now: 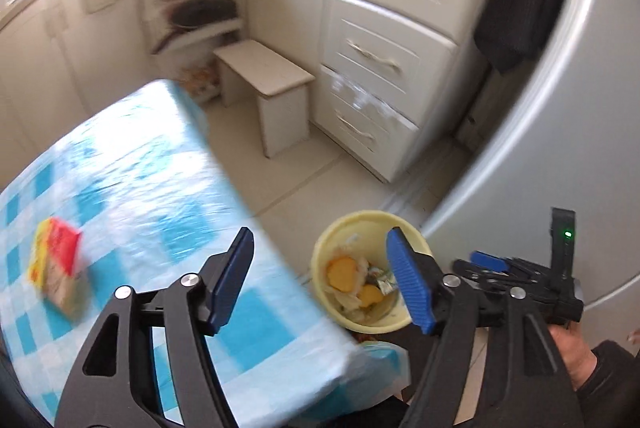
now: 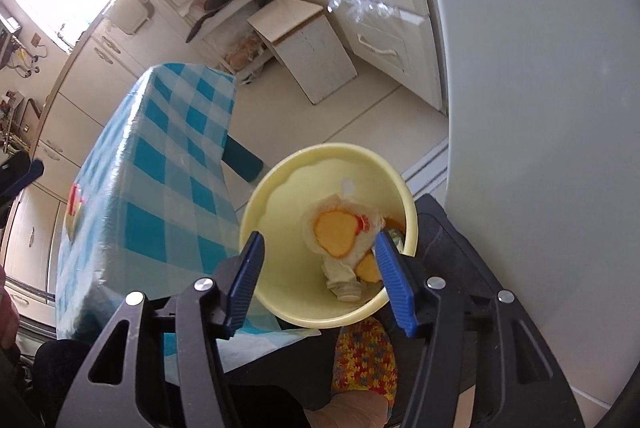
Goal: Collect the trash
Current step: 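Move the left gripper back over the yellow-and-red tape package on the table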
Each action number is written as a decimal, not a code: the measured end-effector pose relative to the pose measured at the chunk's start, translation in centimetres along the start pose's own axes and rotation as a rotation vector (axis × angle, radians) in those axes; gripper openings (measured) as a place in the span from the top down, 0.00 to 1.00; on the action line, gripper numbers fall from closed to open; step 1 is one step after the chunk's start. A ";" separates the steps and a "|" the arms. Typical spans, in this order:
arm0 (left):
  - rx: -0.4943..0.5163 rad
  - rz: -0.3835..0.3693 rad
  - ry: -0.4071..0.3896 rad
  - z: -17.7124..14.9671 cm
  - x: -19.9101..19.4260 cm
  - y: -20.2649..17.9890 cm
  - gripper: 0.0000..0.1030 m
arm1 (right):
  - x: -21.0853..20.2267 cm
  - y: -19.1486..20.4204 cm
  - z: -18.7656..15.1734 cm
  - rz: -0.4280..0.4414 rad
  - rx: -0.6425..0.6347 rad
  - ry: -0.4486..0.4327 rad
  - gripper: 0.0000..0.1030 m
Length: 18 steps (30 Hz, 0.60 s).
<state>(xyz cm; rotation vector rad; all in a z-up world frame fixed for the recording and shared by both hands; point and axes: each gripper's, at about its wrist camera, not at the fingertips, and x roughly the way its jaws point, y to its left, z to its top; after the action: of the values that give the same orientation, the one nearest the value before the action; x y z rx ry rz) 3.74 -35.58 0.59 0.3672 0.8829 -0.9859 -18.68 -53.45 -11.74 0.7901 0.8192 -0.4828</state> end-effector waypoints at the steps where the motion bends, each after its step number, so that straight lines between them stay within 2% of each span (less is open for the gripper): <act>1: -0.035 0.015 -0.025 -0.5 -1.1 1.7 0.33 | -0.4 0.6 0.2 0.009 -0.006 -0.012 0.45; 4: -0.146 0.088 -0.072 -2.6 -3.8 7.2 0.29 | -1.7 2.1 0.7 0.046 -0.022 -0.062 0.40; 9: -0.310 0.230 -0.067 -5.8 -5.7 15.2 0.29 | -1.9 4.2 1.0 0.119 -0.053 -0.111 0.38; 13: -0.422 0.262 -0.062 -7.3 -6.0 19.4 0.28 | -0.2 5.5 1.8 0.152 -0.092 -0.073 0.38; 18: -0.415 0.264 0.008 -7.0 -3.3 20.9 0.23 | 1.8 6.7 3.7 0.140 -0.134 -0.060 0.38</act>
<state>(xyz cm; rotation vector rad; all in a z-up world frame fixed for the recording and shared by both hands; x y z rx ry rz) 17.18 -18.26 -3.34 0.1285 0.9918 -0.5408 -11.51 -52.35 -8.74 0.7006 0.7271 -0.3226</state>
